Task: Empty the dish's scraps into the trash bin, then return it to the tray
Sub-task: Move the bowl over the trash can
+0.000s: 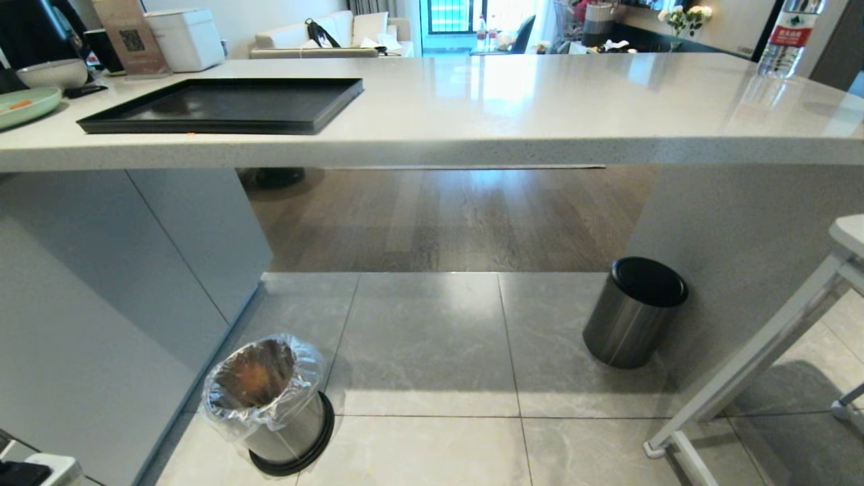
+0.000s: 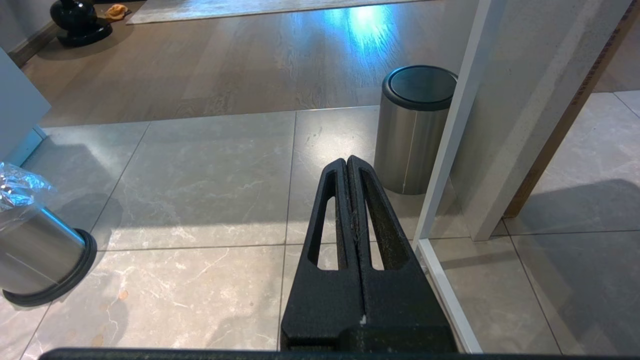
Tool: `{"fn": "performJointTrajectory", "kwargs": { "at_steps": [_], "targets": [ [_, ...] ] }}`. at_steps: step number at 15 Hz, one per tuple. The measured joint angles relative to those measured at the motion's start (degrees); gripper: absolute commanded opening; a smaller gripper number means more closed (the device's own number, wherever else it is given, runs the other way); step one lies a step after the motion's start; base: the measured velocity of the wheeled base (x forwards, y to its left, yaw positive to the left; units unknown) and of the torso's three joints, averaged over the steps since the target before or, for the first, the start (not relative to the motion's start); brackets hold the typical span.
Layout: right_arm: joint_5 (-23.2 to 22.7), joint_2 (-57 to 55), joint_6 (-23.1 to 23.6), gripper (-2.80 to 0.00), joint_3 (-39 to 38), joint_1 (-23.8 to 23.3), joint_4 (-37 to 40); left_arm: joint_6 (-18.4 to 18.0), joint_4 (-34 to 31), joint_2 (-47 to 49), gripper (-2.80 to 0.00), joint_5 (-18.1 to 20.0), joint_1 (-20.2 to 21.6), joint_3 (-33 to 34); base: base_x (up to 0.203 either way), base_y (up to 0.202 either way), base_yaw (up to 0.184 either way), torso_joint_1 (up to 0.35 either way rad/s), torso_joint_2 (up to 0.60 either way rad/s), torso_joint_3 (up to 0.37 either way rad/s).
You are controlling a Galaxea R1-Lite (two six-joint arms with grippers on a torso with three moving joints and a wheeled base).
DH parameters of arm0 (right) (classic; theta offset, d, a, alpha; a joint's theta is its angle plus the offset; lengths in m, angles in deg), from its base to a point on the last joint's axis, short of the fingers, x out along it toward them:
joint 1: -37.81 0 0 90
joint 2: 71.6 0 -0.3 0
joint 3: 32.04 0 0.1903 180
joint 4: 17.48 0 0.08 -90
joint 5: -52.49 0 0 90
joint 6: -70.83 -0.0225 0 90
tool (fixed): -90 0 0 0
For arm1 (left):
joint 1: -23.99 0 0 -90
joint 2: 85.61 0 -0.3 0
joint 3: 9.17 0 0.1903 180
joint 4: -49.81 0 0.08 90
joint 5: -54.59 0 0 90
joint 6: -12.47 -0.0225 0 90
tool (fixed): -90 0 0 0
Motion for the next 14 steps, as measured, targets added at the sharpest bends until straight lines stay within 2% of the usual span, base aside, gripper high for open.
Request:
{"fn": "performJointTrajectory", "kwargs": {
  "at_steps": [14],
  "targets": [
    [-0.04, 0.0, 0.0, -2.8, 0.0, 0.0, -0.02, -0.14, 0.08, 1.44, -2.8, -0.6, 0.41, -0.11, 0.0, 0.0, 0.0, 0.0, 0.0, 0.0]
  ]
}}
